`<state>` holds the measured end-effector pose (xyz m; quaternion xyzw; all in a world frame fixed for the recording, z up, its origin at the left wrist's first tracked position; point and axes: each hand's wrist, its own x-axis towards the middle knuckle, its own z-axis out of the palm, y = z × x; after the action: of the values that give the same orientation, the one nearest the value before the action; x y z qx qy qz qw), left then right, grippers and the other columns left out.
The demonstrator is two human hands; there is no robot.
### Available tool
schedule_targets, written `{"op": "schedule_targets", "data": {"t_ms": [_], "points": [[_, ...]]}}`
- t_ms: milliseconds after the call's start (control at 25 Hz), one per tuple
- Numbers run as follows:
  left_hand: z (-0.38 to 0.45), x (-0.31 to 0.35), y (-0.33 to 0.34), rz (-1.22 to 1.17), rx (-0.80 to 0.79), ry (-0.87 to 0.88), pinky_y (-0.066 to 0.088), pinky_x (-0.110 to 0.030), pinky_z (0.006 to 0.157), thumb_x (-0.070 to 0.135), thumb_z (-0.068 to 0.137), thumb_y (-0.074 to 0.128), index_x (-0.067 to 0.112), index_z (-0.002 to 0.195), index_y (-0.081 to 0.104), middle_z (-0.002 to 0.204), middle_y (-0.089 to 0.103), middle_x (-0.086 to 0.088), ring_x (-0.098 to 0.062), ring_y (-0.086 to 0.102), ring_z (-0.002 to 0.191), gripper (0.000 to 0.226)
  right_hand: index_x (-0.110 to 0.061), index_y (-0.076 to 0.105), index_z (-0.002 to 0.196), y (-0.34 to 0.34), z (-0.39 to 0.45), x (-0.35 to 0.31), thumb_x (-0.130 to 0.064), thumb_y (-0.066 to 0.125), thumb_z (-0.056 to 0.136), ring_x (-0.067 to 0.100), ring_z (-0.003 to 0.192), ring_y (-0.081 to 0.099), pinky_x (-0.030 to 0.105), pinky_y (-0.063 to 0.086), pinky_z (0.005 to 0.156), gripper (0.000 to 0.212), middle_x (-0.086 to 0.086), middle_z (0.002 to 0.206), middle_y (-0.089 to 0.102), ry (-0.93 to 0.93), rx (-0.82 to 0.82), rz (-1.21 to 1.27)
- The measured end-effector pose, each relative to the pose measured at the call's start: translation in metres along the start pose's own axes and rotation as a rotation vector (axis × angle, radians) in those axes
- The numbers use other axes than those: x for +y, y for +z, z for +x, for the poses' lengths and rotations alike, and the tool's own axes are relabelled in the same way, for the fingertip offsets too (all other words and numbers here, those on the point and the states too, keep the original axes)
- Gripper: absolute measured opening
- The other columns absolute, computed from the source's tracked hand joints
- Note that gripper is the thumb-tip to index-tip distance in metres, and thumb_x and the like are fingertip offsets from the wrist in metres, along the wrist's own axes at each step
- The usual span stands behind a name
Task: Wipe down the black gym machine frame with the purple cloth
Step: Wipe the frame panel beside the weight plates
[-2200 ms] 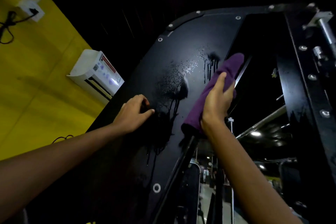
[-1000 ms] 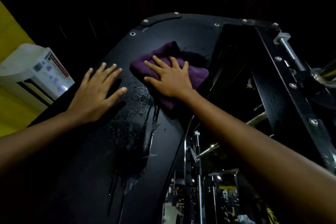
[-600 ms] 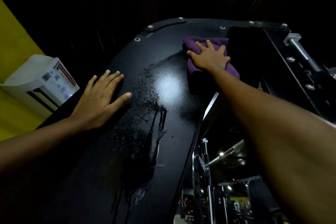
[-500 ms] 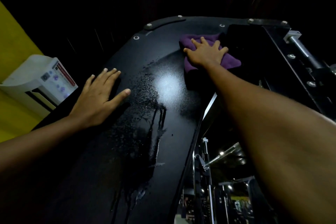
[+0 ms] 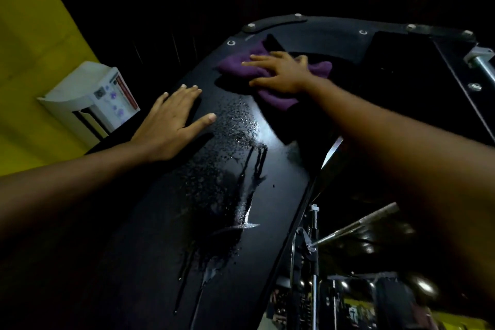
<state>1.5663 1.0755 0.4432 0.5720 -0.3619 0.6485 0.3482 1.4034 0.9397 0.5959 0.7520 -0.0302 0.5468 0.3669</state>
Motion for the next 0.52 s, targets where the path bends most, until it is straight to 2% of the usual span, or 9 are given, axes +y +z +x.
{"op": "schedule_targets", "data": {"t_ms": [120,200,280,360,520], "points": [[0.000,-0.002,0.001,0.005,0.004,0.030,0.001,-0.030,0.116,0.078,0.073,0.012,0.015,0.150,0.023,0.158,0.021,-0.001,-0.011,0.010,0.146,0.100,-0.043,0.029,0.145,-0.006,-0.014,0.072,-0.058,0.046,0.090,0.022,0.145,0.011,0.062,0.006,0.109,0.059,-0.017,0.156,0.018,0.375,0.079,0.081],[-0.001,0.001,0.001,0.016,0.013,0.047,0.001,-0.031,0.116,0.077,0.074,0.013,0.014,0.150,0.024,0.157,0.022,-0.001,-0.011,0.011,0.146,0.100,-0.042,0.026,0.146,-0.006,-0.021,0.104,-0.070,0.038,0.083,0.028,0.146,0.005,0.062,0.004,0.111,0.071,-0.012,0.158,0.012,0.555,0.079,0.209],[-0.002,0.002,0.003,0.029,0.017,0.050,0.001,-0.031,0.116,0.077,0.074,0.013,0.014,0.150,0.023,0.157,0.023,-0.002,-0.011,0.011,0.146,0.100,-0.041,0.023,0.147,-0.002,-0.018,0.104,-0.072,0.035,0.083,0.032,0.146,0.000,0.063,0.001,0.112,0.073,-0.008,0.160,0.007,0.581,0.069,0.231],[-0.003,0.004,0.003,0.029,0.028,0.047,0.001,-0.029,0.116,0.077,0.074,0.012,0.015,0.150,0.022,0.157,0.024,-0.002,-0.011,0.012,0.146,0.099,-0.039,0.021,0.148,-0.003,-0.007,0.084,-0.062,0.036,0.092,0.035,0.145,-0.001,0.064,-0.001,0.110,0.063,-0.009,0.160,0.006,0.593,0.088,0.141],[-0.009,0.006,-0.001,-0.064,0.133,0.063,0.002,-0.022,0.113,0.071,0.079,0.016,0.016,0.150,0.024,0.155,0.029,-0.003,-0.012,0.018,0.144,0.090,-0.039,0.026,0.147,-0.001,0.026,0.032,-0.057,0.033,0.095,0.034,0.145,0.002,0.065,-0.002,0.110,0.055,-0.012,0.159,0.009,0.447,0.063,0.064]]}}
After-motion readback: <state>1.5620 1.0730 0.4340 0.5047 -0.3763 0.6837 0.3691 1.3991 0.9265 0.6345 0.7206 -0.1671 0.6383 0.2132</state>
